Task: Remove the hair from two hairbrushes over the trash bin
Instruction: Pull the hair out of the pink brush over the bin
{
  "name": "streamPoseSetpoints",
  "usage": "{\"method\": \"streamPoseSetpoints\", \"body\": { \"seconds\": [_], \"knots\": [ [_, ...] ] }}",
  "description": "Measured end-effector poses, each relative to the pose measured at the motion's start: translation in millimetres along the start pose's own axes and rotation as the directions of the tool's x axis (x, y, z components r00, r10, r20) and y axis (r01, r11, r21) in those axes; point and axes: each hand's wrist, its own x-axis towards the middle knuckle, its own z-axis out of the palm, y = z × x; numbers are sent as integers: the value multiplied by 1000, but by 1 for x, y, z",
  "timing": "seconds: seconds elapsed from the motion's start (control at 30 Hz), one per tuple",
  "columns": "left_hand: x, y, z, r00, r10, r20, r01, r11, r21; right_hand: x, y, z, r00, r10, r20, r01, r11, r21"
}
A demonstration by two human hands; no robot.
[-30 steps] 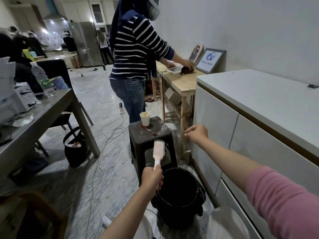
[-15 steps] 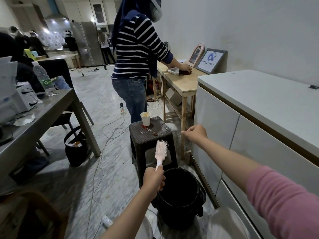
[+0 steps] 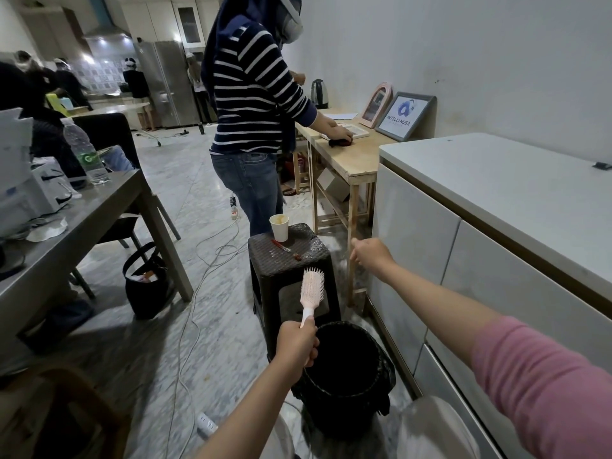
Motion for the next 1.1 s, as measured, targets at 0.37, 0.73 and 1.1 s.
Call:
{"method": "streamPoseSetpoints", "body": {
  "seconds": [0.37, 0.73, 1.1],
  "knots": [
    [-4, 0, 3, 1000, 14, 25, -15, 1000, 22, -3, 6, 0, 991, -89, 104, 88, 996, 18],
    [-15, -3, 10, 954, 271, 126, -284, 955, 91, 2, -2, 11, 944, -163, 285, 197, 976, -92],
    [-9, -13, 16, 911, 409, 51, -411, 895, 172, 3, -11, 16, 958, -283, 45, 287, 952, -109]
  ]
}}
